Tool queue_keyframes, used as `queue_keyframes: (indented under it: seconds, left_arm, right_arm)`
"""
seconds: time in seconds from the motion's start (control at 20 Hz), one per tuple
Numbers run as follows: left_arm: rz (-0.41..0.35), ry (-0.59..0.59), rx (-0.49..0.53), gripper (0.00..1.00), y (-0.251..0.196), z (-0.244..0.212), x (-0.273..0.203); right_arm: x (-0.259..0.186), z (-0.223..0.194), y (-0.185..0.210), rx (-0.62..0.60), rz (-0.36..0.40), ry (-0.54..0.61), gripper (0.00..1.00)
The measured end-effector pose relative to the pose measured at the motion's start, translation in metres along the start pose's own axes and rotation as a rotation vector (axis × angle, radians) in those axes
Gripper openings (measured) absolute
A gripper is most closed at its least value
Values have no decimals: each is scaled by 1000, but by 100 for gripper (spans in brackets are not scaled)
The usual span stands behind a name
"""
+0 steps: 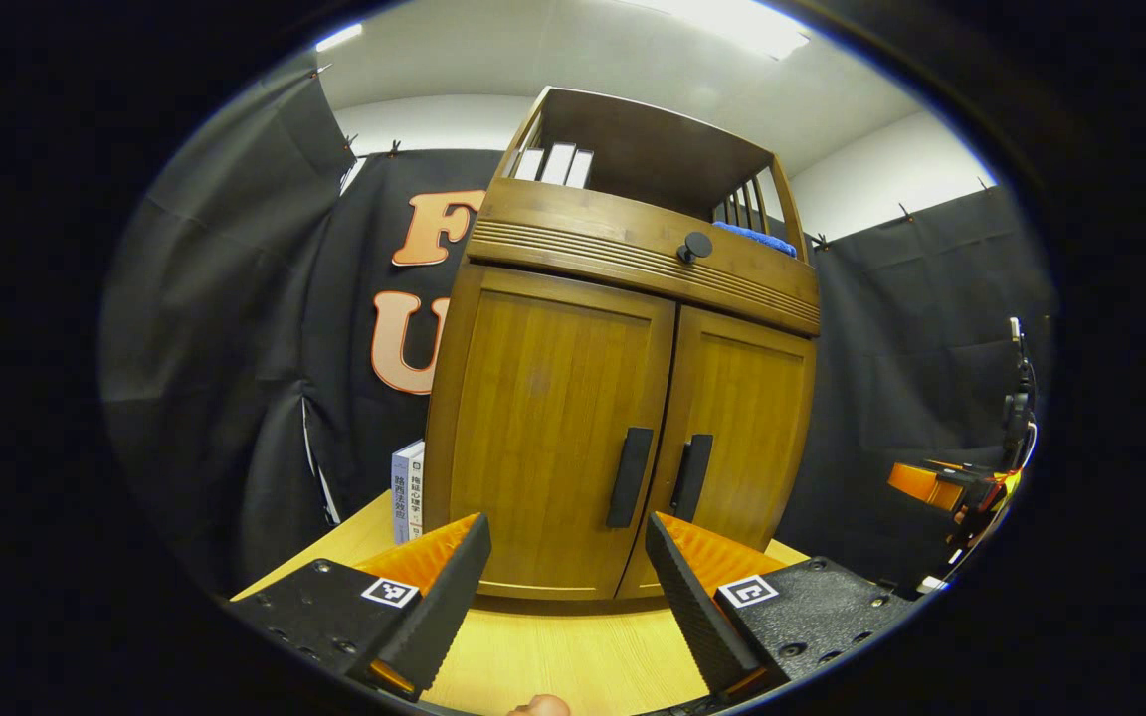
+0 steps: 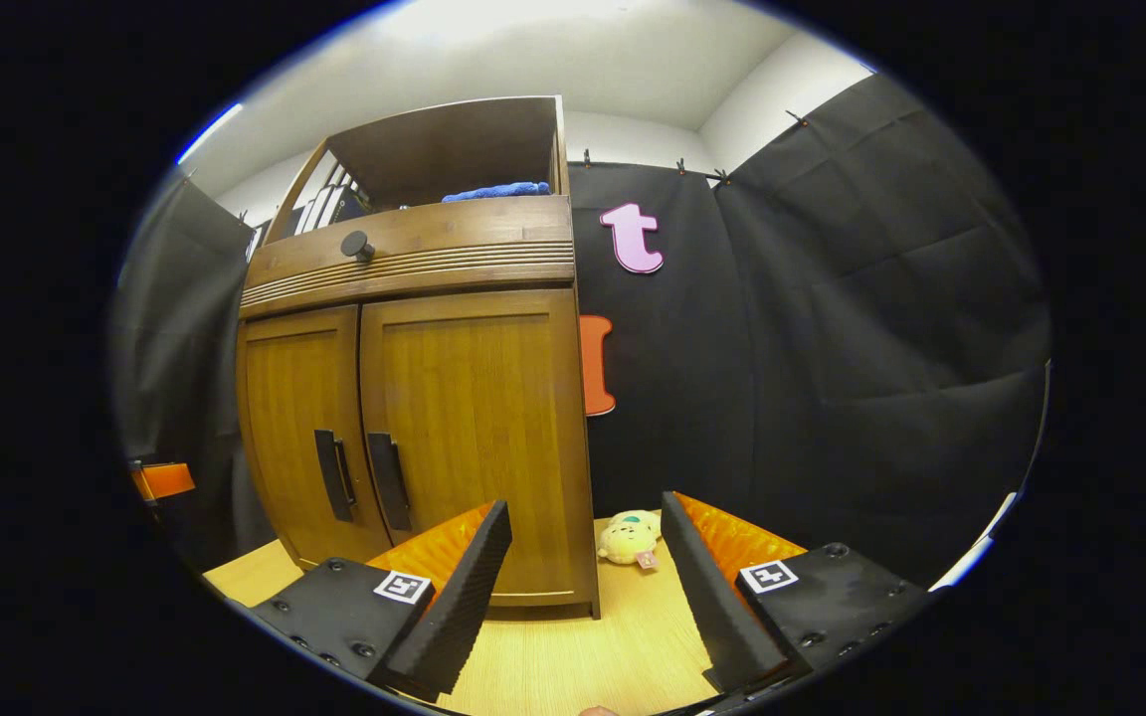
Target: Open the right door of the double-door shoe cabinet with the right hand, and open the left door with the left hand.
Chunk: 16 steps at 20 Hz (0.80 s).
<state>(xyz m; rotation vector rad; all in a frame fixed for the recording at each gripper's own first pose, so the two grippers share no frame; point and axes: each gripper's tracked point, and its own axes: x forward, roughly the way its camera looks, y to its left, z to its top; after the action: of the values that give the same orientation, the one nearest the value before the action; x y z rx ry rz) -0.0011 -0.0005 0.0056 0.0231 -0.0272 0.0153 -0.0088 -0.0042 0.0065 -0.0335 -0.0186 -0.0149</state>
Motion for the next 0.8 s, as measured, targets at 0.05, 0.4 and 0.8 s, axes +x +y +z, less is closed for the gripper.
queue_keyframes:
  seconds: [0.05, 0.4, 0.8]
  left_arm:
    - [2, -3, 3, 92, 1, 2, 0]
    - [11, -7, 5, 94, 6, 4, -4]
    - [49, -6, 20, 92, 27, 7, -8]
  right_arm:
    - [0, 0, 0, -2, 0, 1, 100]
    - [9, -8, 20, -5, 24, 26, 98]
    - [35, -20, 74, -22, 85, 51, 98]
